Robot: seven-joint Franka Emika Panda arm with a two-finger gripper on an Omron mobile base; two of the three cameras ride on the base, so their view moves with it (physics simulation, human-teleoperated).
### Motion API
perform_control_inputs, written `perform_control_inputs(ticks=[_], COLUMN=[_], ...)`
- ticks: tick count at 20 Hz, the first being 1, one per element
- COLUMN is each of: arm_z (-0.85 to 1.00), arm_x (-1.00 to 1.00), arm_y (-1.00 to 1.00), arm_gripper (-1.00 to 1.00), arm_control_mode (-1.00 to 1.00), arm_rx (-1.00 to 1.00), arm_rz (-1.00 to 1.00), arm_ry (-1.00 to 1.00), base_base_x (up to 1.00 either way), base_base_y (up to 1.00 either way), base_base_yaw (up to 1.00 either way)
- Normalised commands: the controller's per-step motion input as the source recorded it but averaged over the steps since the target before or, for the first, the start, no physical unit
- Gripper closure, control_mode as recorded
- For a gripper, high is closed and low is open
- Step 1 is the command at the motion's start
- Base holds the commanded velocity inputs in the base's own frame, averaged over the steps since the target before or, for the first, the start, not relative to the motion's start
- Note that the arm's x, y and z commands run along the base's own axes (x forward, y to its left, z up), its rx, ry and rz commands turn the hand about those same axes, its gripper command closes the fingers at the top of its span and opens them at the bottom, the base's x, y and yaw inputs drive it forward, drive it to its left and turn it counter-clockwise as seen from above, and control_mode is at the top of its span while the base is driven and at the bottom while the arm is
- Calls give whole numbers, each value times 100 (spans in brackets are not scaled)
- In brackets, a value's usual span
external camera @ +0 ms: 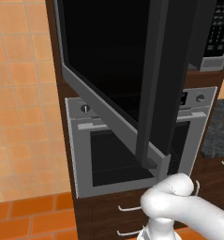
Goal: Open the microwave, place the bowl with waffle inside the microwave, then close the microwave door and turn it on.
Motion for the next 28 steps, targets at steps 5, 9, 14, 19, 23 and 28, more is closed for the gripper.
perform_control_inputs(ticks=[5,9,14,19,23,28], arm_z=[65,55,69,88,84,91], arm_x=[-100,-100,-92,-51,-2,0], arm_y=[20,62,99,100,100,100], arm_gripper=[100,100,100,100,100,100], arm_control_mode=[-100,-100,-100,-100,-100,-100], arm_rx=[0,-2,-3,-4,-3,-2], arm_rz=[9,14,13,6,0,0], arm_ry=[0,-4,-13,-10,-7,-4], base_base_x=[0,0,0,0,0,0], base_base_y=[0,0,0,0,0,0], base_base_yaw=[0,0,0,0,0,0])
